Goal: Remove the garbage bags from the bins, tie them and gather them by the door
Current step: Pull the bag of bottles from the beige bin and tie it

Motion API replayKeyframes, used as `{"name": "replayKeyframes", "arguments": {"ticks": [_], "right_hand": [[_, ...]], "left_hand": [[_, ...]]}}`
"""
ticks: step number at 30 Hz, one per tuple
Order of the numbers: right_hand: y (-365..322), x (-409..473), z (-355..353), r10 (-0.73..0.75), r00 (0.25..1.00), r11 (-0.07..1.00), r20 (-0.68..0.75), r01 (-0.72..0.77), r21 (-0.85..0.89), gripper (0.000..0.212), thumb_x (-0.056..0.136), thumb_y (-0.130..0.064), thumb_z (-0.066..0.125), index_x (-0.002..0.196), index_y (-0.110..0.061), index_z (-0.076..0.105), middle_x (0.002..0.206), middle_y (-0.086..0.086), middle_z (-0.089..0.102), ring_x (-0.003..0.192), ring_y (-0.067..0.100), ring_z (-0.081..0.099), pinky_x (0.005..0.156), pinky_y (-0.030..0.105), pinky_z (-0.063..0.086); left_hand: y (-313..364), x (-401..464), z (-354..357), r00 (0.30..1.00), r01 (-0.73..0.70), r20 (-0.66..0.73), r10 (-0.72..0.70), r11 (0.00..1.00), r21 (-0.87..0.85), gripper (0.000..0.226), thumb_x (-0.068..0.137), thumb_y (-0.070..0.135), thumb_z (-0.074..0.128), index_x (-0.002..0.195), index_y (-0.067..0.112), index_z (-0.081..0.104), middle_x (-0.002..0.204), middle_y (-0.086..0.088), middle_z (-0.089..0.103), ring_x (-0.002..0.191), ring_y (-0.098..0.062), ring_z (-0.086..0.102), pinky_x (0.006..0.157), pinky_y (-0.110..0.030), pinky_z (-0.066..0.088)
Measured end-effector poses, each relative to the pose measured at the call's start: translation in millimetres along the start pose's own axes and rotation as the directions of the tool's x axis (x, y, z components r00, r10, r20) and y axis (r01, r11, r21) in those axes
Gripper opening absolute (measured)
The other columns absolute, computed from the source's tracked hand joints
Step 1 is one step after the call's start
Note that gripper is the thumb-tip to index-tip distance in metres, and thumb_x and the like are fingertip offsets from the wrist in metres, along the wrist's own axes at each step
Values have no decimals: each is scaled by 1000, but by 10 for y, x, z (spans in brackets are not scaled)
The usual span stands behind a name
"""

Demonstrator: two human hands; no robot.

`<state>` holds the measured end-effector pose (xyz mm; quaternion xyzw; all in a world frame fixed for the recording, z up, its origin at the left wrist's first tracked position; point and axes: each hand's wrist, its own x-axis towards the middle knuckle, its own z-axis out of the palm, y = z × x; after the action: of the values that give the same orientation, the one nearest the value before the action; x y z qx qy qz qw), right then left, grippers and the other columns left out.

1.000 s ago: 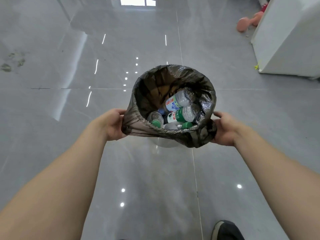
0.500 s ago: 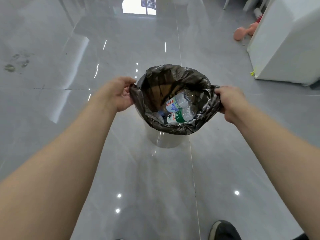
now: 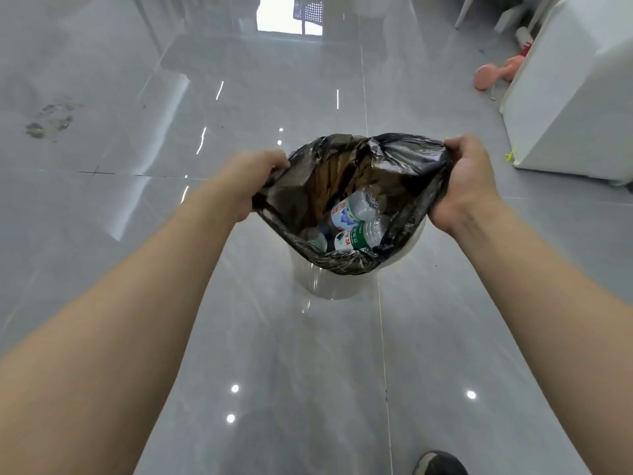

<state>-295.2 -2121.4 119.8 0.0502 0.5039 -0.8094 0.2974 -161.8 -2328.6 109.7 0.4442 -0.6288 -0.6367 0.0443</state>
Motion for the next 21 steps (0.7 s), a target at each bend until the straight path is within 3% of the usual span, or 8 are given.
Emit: {"name": "replayKeyframes", "arguments": {"ticks": [3,7,12,15,17,18,19,21], "right_hand": [[-70,24,-6,40,999,971,-14,-42,-237,24,88,-32,50,71,-16,56,62,1,62,57,19,60,60,24,52],[-111,24,16,-79,996,815,-51,35,-578,12,87,-16,62,75,-14,65,58,-1,67,54,15,62,56,26,52],[-260,-119,154,-88,991,987,98,100,-126,24,90,-14,40,73,-10,55,61,5,63,56,20,63,60,26,54],[-299,-160,133,-74,994,995,85,67,79,23,82,-16,35,62,-10,46,59,7,52,53,22,55,61,25,50],[-261,-130,77,-99,995,995,-18,99,-14,25,83,-20,37,58,-17,35,53,0,33,41,14,34,44,19,32],[-236,-118,37,-167,985,958,-36,154,-240,23,81,-25,39,59,-19,34,54,-2,28,40,13,28,41,20,25],[-227,-101,-16,-262,965,776,23,225,-590,21,78,-30,38,61,-18,39,55,-1,31,42,15,32,42,22,26],[-240,-103,-92,-220,938,34,269,283,-958,36,80,-42,34,86,-14,57,75,7,51,68,26,55,61,30,41]], "left_hand": [[-41,29,-19,995,-44,-78,60,980,193,8,82,12,70,86,10,64,74,-7,59,64,-22,58,57,-25,48],[46,41,-2,976,-208,-74,204,977,-55,5,89,8,64,88,13,66,75,-5,65,67,-18,63,63,-26,54],[108,-95,54,918,-135,215,334,771,-622,21,95,4,42,84,8,58,76,-11,67,72,-24,65,79,-38,55],[20,-97,-32,955,-10,182,234,639,-769,30,89,11,39,66,11,57,64,-7,60,64,-24,60,76,-34,54],[-46,-33,-110,988,-110,7,153,738,-666,25,83,20,44,58,15,49,52,0,50,51,-18,47,55,-24,42],[-79,-6,-158,980,-197,-63,191,850,-489,22,76,27,50,57,17,47,49,2,46,48,-16,42,52,-26,34],[-101,4,-213,963,-269,-62,262,941,-207,24,68,36,57,56,18,47,49,4,45,48,-16,40,52,-28,31],[-102,-59,-325,950,-313,139,281,840,443,41,62,54,71,70,18,54,60,4,56,54,-16,53,56,-31,40]]}}
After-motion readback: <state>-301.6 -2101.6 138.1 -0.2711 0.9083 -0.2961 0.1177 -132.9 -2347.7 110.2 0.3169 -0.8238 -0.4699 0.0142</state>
